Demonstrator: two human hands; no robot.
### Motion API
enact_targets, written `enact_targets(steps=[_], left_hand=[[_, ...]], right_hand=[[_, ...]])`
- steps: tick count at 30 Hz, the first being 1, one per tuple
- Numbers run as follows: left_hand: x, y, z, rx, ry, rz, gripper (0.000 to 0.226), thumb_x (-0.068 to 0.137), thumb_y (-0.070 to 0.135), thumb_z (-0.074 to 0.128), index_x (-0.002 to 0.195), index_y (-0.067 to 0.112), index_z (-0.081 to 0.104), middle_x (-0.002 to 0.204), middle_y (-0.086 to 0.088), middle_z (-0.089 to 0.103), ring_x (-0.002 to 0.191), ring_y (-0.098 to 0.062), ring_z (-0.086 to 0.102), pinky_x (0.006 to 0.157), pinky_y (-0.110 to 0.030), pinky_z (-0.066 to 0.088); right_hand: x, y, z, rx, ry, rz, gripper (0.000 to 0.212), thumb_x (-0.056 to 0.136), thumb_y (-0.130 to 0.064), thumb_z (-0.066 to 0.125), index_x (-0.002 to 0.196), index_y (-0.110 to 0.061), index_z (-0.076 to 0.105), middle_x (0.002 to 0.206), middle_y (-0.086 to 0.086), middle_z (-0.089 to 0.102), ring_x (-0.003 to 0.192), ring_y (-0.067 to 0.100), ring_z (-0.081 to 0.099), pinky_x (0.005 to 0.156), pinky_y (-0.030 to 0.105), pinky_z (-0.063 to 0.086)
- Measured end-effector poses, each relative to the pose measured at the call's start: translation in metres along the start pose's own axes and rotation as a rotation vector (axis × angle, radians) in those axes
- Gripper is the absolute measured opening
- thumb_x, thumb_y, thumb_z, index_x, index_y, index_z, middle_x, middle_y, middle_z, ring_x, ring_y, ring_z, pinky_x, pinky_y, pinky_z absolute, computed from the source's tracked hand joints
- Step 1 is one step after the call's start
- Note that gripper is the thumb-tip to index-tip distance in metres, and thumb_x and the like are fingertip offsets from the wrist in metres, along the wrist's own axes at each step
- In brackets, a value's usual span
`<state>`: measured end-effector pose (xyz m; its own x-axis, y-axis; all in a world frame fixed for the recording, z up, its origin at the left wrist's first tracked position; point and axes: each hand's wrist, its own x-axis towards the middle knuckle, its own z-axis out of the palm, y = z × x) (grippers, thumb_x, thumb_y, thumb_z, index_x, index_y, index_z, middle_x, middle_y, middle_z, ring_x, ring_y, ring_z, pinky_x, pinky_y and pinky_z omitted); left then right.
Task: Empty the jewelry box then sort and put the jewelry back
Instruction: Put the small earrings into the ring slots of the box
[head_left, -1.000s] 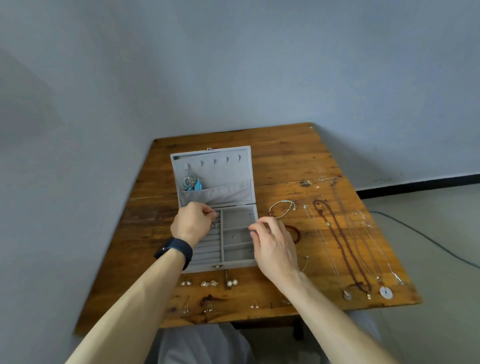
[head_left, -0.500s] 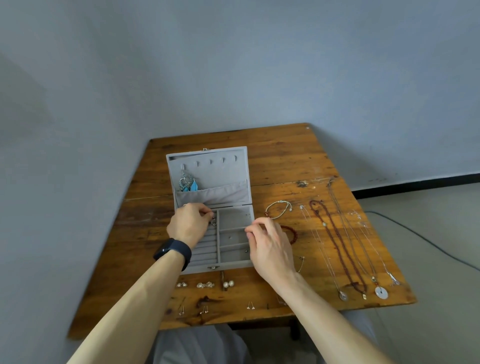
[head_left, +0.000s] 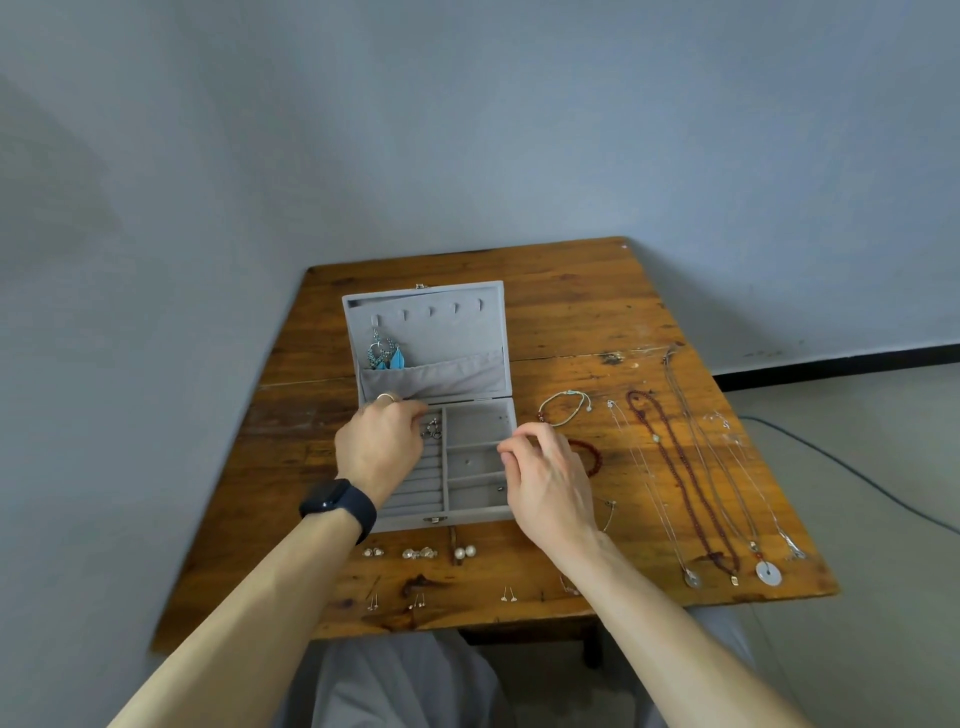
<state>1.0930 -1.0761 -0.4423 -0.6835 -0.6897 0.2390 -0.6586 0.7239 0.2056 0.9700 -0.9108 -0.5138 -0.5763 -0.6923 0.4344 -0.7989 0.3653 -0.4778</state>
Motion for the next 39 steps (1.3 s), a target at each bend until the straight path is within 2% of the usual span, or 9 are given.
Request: enact_targets(steps=[3,11,17,23,27,34,39], left_hand=[[-0.004,0.004,0.0,0.072,0.013,0.049,0.024,0.099,0.028,0.057,0.116,0.028,0.074,0.107,0.0,0.069,0.094,-0.025,0.066,0.061,-0.034,0.056],[0.013,0.014,-0.005,0.068,-0.081,-0.113,0.022,0.097,0.034,0.058,0.099,0.021,0.075,0.097,0.0,0.071,0.088,-0.023,0.066,0.063,-0.03,0.049],[0.019,0.013,-0.004,0.069,-0.157,-0.168,0.024,0.096,0.036,0.058,0.101,0.02,0.074,0.098,-0.003,0.071,0.086,-0.025,0.066,0.064,-0.03,0.047],[0.022,0.012,-0.004,0.008,-0.233,-0.3,0.027,0.094,0.039,0.059,0.098,0.016,0.074,0.091,-0.004,0.068,0.08,-0.026,0.062,0.064,-0.03,0.046],[0.027,0.013,-0.006,-0.007,-0.279,-0.348,0.03,0.094,0.04,0.06,0.106,0.015,0.071,0.091,-0.004,0.063,0.079,-0.026,0.058,0.068,-0.032,0.047],[0.03,0.007,-0.005,-0.205,-0.346,-0.417,0.029,0.095,0.035,0.062,0.105,0.009,0.071,0.091,-0.008,0.067,0.082,-0.026,0.061,0.072,-0.033,0.049],[0.028,0.005,-0.003,-0.321,-0.34,-0.443,0.022,0.095,0.03,0.062,0.091,0.01,0.073,0.078,-0.004,0.066,0.074,-0.019,0.06,0.067,-0.03,0.047]], right_hand=[[-0.001,-0.001,-0.001,0.001,-0.001,-0.004,0.012,0.091,-0.017,0.068,0.102,-0.013,0.072,0.113,0.002,0.06,0.092,0.018,0.061,0.072,0.035,0.056],[0.0,-0.001,-0.002,0.0,-0.008,-0.003,0.013,0.092,-0.018,0.066,0.103,-0.014,0.072,0.115,0.001,0.06,0.095,0.017,0.061,0.075,0.035,0.056],[0.0,-0.001,-0.002,0.001,-0.013,0.007,0.014,0.092,-0.017,0.067,0.104,-0.014,0.072,0.116,0.001,0.06,0.094,0.018,0.061,0.075,0.035,0.056],[-0.001,-0.002,-0.003,0.004,-0.006,0.004,0.014,0.092,-0.017,0.067,0.105,-0.014,0.072,0.115,0.001,0.059,0.095,0.018,0.061,0.075,0.036,0.056],[-0.001,-0.001,-0.003,0.001,-0.006,0.005,0.015,0.091,-0.017,0.068,0.105,-0.013,0.072,0.116,0.001,0.059,0.096,0.019,0.06,0.075,0.037,0.055],[-0.001,-0.001,-0.002,0.002,-0.003,0.009,0.015,0.091,-0.016,0.068,0.105,-0.013,0.072,0.116,0.002,0.06,0.098,0.02,0.061,0.076,0.035,0.054],[-0.001,-0.001,-0.001,0.004,0.0,0.007,0.014,0.091,-0.016,0.068,0.104,-0.013,0.072,0.115,0.002,0.059,0.097,0.02,0.061,0.075,0.037,0.054]])
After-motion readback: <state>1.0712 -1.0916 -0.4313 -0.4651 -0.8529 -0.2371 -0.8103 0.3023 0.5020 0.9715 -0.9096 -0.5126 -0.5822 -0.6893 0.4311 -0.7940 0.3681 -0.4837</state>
